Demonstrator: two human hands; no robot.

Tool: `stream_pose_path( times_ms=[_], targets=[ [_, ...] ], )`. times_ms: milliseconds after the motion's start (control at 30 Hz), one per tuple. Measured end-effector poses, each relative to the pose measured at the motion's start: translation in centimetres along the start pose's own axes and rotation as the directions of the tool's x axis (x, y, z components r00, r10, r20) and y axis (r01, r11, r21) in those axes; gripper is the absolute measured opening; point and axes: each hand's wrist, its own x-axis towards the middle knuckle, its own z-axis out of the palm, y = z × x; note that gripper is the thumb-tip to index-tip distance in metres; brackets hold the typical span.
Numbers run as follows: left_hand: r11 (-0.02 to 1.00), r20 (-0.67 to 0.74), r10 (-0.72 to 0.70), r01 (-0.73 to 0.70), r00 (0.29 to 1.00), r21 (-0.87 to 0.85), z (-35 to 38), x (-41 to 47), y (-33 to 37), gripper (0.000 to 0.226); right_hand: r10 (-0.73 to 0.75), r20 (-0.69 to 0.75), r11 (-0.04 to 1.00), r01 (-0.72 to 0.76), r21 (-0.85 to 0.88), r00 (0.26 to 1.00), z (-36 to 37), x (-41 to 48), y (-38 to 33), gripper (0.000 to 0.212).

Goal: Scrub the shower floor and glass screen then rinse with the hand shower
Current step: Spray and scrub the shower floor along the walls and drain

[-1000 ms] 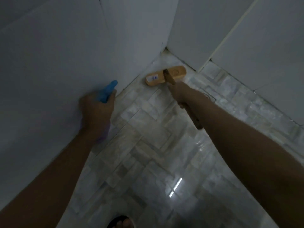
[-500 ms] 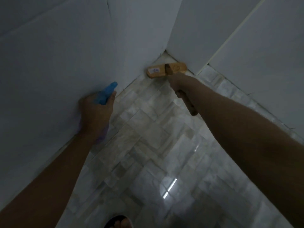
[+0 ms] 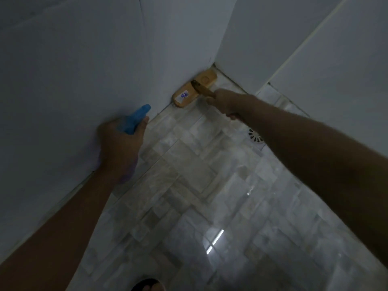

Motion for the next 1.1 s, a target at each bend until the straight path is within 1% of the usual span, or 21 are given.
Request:
stream_pose_path(
  times_ms=[100, 200, 267, 333, 400, 467, 567, 633, 700, 767, 867, 967, 1033, 1100],
  targets=[
    [1.0, 0.001, 0.026, -0.026, 1.0, -0.009, -0.1, 0.1, -0.3, 0.036, -0.033, 0.063, 0.997, 0.038, -0.068, 0.997, -0.6, -0.5, 2.0, 0.039],
    [0.998, 0.02, 0.061, -0.062, 0.998, 0.014, -0.2, 0.1, -0.5, 0.025, -0.048, 0.107, 0.982, 0.066, -0.177, 0.993, 0.0, -4.8, 6.3, 0.033],
    [0.998, 0.027, 0.055, -0.055, 0.998, 0.005, -0.3, 0.1, -0.6, 0.032, -0.009, 0.152, 0.975, 0.043, -0.218, 0.988, -0.1, -7.2, 8.2, 0.031],
    [0.999, 0.028, 0.047, -0.047, 0.999, 0.006, -0.1, 0.1, -0.7, 0.039, -0.007, 0.153, 0.965, 0.047, -0.258, 0.988, -0.9, -6.6, 8.0, 0.033],
    [1.0, 0.026, 0.025, -0.026, 0.999, 0.017, -0.1, 0.0, -0.4, 0.036, -0.025, 0.14, 0.969, 0.058, -0.24, 0.99, -1.3, -3.8, 6.3, 0.039],
    [1.0, 0.025, 0.011, -0.011, 1.0, 0.007, -0.1, 0.0, -0.2, 0.033, -0.046, 0.116, 0.98, 0.067, -0.185, 0.992, -1.9, -1.2, 3.0, 0.038],
    [0.999, 0.009, 0.044, -0.044, 0.999, 0.018, 0.1, 0.0, -0.1, 0.034, -0.082, 0.1, 0.985, 0.096, -0.145, 0.992, -2.2, 0.8, 0.1, 0.04],
    [1.0, 0.004, 0.016, -0.017, 1.0, 0.015, 0.1, 0.0, 0.0, 0.031, -0.075, 0.121, 0.987, 0.091, -0.131, 0.99, -1.5, 0.2, 1.6, 0.039],
    [1.0, 0.008, -0.011, 0.012, 1.0, -0.023, 0.0, 0.0, 0.1, 0.027, -0.032, 0.128, 0.985, 0.053, -0.165, 0.991, -0.9, -1.3, 4.6, 0.04],
    [0.999, 0.019, 0.004, -0.003, 1.0, -0.041, -0.2, -0.1, 0.1, 0.027, 0.006, 0.109, 0.979, 0.016, -0.202, 0.994, -1.0, -3.1, 7.5, 0.04],
    [0.999, 0.025, 0.044, -0.043, 0.999, -0.026, -0.2, 0.0, -0.4, 0.028, 0.081, 0.112, 0.973, -0.054, -0.225, 0.99, -2.2, -5.7, 9.4, 0.038],
    [0.999, 0.019, 0.035, -0.035, 0.999, -0.02, -0.1, 0.1, -0.7, 0.038, 0.088, 0.088, 0.978, -0.069, -0.199, 0.992, -3.0, -4.0, 8.3, 0.043],
    [1.0, 0.009, 0.016, -0.016, 1.0, -0.027, -0.1, 0.1, -0.8, 0.036, 0.08, 0.048, 0.989, -0.074, -0.132, 0.996, -3.1, -1.0, 6.1, 0.049],
    [0.999, 0.017, 0.021, -0.021, 1.0, -0.031, 0.0, 0.1, -0.8, 0.033, 0.059, 0.016, 0.995, -0.058, -0.085, 0.998, -3.6, 1.4, 3.1, 0.046]
  ],
)
